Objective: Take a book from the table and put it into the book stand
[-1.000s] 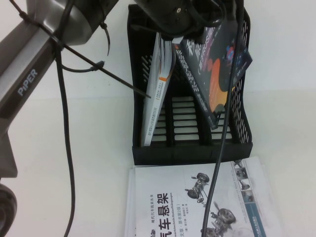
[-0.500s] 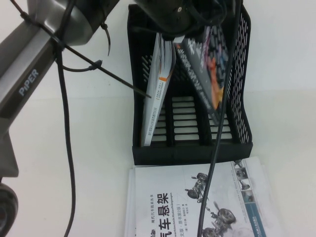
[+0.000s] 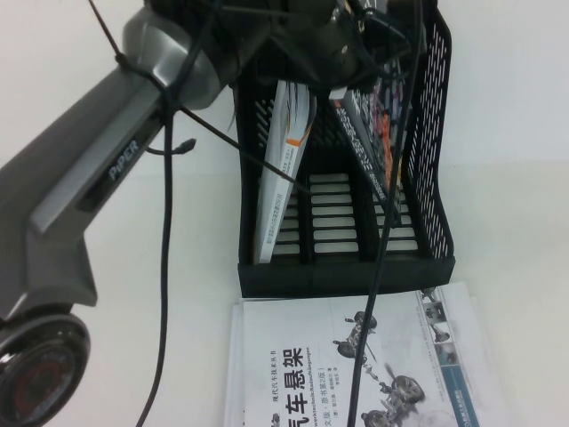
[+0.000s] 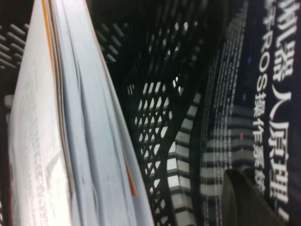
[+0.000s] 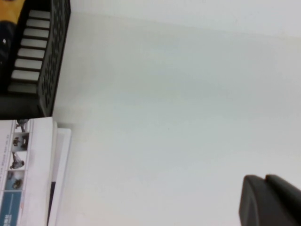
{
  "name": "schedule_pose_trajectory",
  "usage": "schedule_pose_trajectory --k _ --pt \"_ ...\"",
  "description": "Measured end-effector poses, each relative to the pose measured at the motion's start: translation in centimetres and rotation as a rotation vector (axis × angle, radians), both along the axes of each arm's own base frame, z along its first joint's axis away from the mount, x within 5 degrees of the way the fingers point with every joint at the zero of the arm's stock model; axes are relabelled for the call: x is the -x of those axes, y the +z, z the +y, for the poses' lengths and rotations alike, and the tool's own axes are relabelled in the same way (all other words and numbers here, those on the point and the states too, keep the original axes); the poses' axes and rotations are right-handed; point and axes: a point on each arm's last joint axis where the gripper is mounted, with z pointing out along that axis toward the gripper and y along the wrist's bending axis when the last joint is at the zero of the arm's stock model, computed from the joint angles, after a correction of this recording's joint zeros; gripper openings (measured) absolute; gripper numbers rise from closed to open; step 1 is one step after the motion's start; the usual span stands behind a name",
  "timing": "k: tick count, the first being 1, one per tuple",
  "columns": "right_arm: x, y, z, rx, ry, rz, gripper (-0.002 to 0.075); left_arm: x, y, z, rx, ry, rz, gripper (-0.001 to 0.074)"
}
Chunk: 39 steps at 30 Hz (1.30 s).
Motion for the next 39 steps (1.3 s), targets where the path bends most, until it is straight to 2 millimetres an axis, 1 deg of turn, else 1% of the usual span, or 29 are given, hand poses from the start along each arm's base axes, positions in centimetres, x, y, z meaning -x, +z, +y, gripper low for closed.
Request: schedule_pose_trajectory --k 10,19,21,26,29,32,34,37,39 --pt "0.0 0.0 0.0 -0.002 0.003 -0.005 0.0000 -1.0 -2.2 -0.9 -0.022 0.004 0.031 0.0108" --pt "0.0 0.0 0.1 -0.008 0.004 -0.003 0.0000 -1.1 -2.9 -1.5 -0.003 -0.010 0.064 0.0111" --pt "0.0 0.0 0.1 -0.011 0.005 -0.001 0.0000 -1.1 -3.0 -1.6 -0.009 -0.021 0.058 0.0146" --pt "0.0 0.0 0.1 -0.014 0.007 -0.003 0.0000 -1.3 -2.2 -1.8 0.013 -0.047 -0.020 0.0312" --pt "-0.1 0.0 0.1 -0.013 0.009 -0.008 0.0000 -1.5 -1.9 -1.9 0.011 -0.056 -0.056 0.0346" --pt "0.1 0.3 -0.2 0.012 0.000 -0.036 0.0000 -1.4 -0.7 -1.6 -0.003 -0.061 -0.109 0.0342" --pt "0.5 0.8 -0.7 0.017 -0.020 -0.076 0.0000 -1.0 0.8 -1.1 -0.028 -0.068 -0.157 0.0302" --pt "2.0 1.6 -1.7 -0.012 -0.030 -0.159 0.0000 0.3 4.3 0.7 -0.086 -0.064 -0.252 0.0181" --pt "3.4 2.1 -2.5 -0.038 -0.024 -0.205 0.0000 1.8 7.0 2.3 -0.125 -0.058 -0.316 0.0084"
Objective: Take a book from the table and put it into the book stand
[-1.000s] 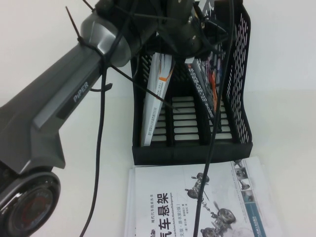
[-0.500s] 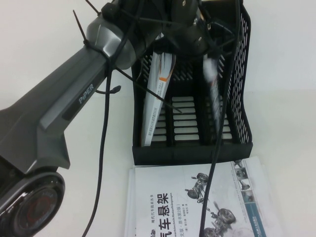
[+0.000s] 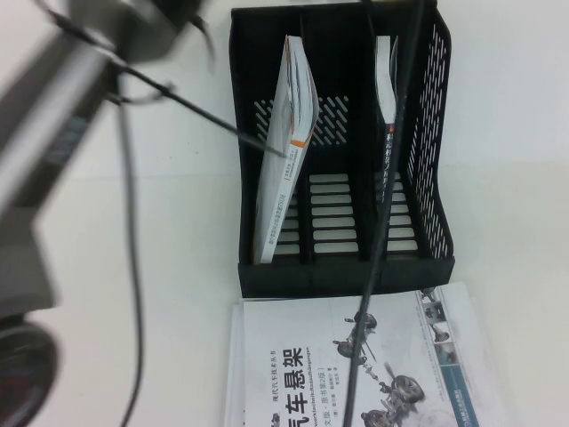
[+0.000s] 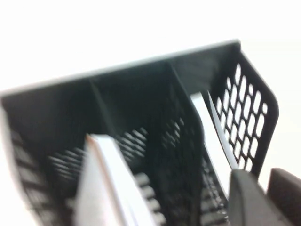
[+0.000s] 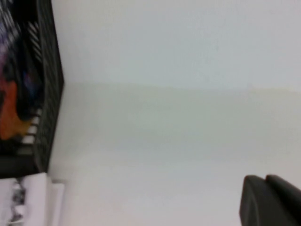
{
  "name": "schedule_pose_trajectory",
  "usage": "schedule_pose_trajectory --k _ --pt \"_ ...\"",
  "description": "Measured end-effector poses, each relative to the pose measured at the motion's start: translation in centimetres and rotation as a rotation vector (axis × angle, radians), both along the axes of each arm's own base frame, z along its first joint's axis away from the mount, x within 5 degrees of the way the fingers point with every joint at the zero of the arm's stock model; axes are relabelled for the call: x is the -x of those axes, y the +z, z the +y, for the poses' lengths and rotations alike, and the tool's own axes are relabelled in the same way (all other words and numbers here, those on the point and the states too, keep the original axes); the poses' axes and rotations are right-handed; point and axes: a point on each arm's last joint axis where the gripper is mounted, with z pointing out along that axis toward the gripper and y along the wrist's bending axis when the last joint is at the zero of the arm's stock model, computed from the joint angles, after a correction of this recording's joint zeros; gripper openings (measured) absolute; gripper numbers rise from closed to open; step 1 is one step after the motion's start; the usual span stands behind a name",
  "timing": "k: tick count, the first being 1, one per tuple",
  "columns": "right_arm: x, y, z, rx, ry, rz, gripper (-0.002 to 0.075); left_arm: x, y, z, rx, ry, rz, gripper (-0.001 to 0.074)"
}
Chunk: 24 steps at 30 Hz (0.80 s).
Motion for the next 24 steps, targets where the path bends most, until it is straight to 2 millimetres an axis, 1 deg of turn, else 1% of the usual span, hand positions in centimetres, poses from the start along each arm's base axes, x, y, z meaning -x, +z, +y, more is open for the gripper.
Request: schedule_pose_trajectory --k 2,4,6,8,11,15,18,20,24 --pt "1.5 0.3 -0.5 -0.048 0.025 -0.033 0.0000 1.7 2.5 1.6 -0.004 0.012 -0.056 0.0038" --pt "2.7 -0.1 -0.7 -0.106 0.064 -0.039 0.0000 3.1 4.5 3.0 -0.009 0.024 -0.114 0.0016" --pt "3.4 -1.0 -0.5 -0.154 0.104 -0.035 0.0000 4.4 6.2 4.2 -0.016 0.034 -0.161 0.0007" --pt "3.6 -2.8 -0.2 -0.186 0.140 -0.014 0.0000 5.7 7.2 4.7 -0.043 0.027 -0.195 0.0004" --pt "3.4 -6.4 0.4 -0.188 0.173 0.033 0.0000 7.4 7.8 4.2 -0.111 0.002 -0.220 0.0002" --pt "3.2 -10.5 1.0 -0.201 0.210 0.058 0.0000 9.6 7.9 2.3 -0.193 -0.032 -0.257 0.0001" --pt "3.1 -12.6 1.3 -0.216 0.231 0.069 0.0000 11.4 8.0 0.5 -0.218 -0.067 -0.296 0.0001" --pt "3.1 -13.7 1.4 -0.218 0.231 0.093 0.0000 12.4 8.2 -0.3 -0.230 -0.063 -0.327 0.0001" --pt "3.1 -14.3 1.4 -0.217 0.229 0.107 0.0000 13.9 9.0 0.1 -0.265 0.008 -0.380 0.0000"
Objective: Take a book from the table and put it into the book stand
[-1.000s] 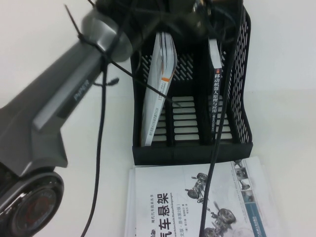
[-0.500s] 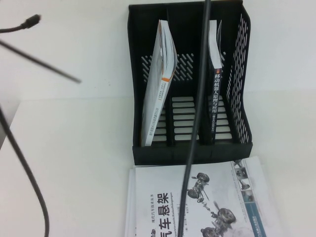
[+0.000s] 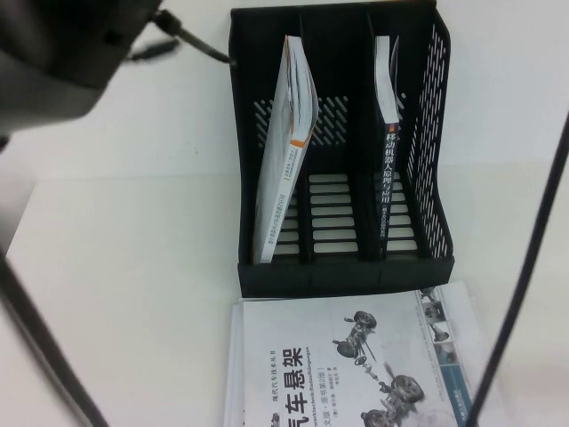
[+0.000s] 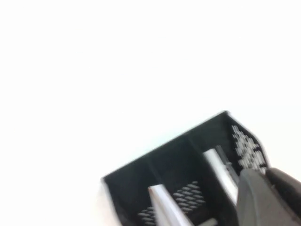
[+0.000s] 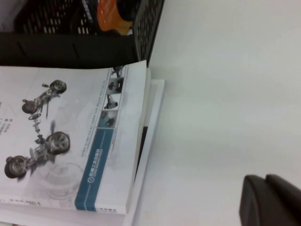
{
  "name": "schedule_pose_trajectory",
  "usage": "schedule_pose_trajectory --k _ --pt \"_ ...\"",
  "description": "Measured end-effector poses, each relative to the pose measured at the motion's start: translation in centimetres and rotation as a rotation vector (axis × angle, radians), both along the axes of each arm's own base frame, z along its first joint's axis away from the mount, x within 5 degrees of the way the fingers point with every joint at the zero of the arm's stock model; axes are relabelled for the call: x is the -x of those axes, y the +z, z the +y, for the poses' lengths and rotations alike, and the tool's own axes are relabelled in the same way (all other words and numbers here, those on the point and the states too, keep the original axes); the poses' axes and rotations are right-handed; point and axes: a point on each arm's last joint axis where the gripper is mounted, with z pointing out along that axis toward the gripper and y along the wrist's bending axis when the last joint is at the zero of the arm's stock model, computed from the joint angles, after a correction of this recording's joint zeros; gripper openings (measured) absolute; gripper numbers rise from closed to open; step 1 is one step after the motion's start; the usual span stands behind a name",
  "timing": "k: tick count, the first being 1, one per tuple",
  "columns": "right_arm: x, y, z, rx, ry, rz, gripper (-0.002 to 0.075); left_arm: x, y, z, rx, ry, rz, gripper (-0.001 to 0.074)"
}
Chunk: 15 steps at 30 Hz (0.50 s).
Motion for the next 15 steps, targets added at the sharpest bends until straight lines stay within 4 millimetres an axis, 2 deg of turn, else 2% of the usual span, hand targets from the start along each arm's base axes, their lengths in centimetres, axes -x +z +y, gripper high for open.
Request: schedule_pose_trajectory --k 6,15 --pt "0.0 0.0 0.0 -0.004 0.000 -0.001 0.0000 1.8 1.4 1.8 0.005 0.049 -0.031 0.0000" --pt "0.0 0.0 0.0 -0.003 0.000 0.000 0.0000 5.6 5.1 7.4 0.153 -0.035 -0.054 0.0000"
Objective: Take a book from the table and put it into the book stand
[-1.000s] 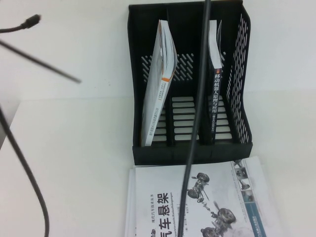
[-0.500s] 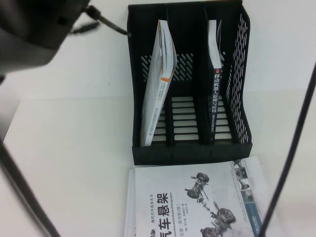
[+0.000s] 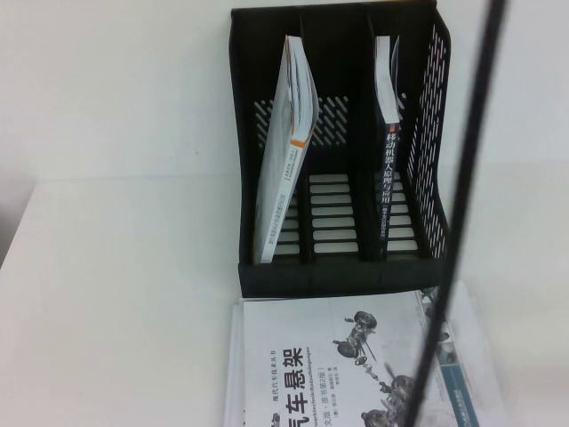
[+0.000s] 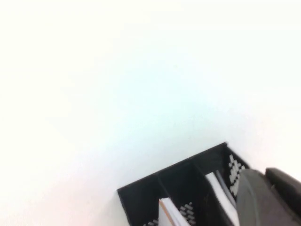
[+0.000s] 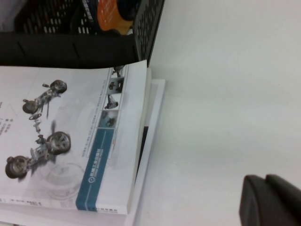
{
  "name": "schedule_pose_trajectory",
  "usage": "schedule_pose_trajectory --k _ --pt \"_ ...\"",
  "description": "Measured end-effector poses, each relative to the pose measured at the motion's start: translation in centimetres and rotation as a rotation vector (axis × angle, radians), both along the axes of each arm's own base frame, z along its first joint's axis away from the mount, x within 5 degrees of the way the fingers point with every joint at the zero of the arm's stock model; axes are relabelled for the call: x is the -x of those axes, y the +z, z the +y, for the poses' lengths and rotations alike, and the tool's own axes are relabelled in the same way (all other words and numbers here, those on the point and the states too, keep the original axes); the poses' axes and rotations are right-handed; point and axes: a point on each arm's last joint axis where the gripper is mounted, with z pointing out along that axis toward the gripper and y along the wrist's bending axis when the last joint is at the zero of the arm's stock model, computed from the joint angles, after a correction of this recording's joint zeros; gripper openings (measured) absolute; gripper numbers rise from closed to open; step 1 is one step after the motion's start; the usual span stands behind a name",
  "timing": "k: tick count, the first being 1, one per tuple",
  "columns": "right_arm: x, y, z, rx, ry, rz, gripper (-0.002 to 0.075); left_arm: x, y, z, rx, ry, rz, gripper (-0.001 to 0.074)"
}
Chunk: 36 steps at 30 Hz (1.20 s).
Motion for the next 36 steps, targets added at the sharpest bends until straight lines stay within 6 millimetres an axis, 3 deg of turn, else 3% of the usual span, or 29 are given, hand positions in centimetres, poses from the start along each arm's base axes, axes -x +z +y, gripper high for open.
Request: schedule_pose_trajectory --k 3,7,36 --pt "0.0 0.0 0.0 0.001 0.000 0.001 -0.0001 1.2 1.0 2.0 0.046 -0.024 -0.013 0.0000" --pt "0.0 0.0 0.0 0.001 0.000 0.001 -0.0001 1.8 1.6 3.2 0.070 -0.030 -0.026 -0.0001" --pt "0.0 0.0 0.0 0.001 0.000 0.001 -0.0001 1.9 1.9 3.9 0.075 0.012 -0.049 -0.0002"
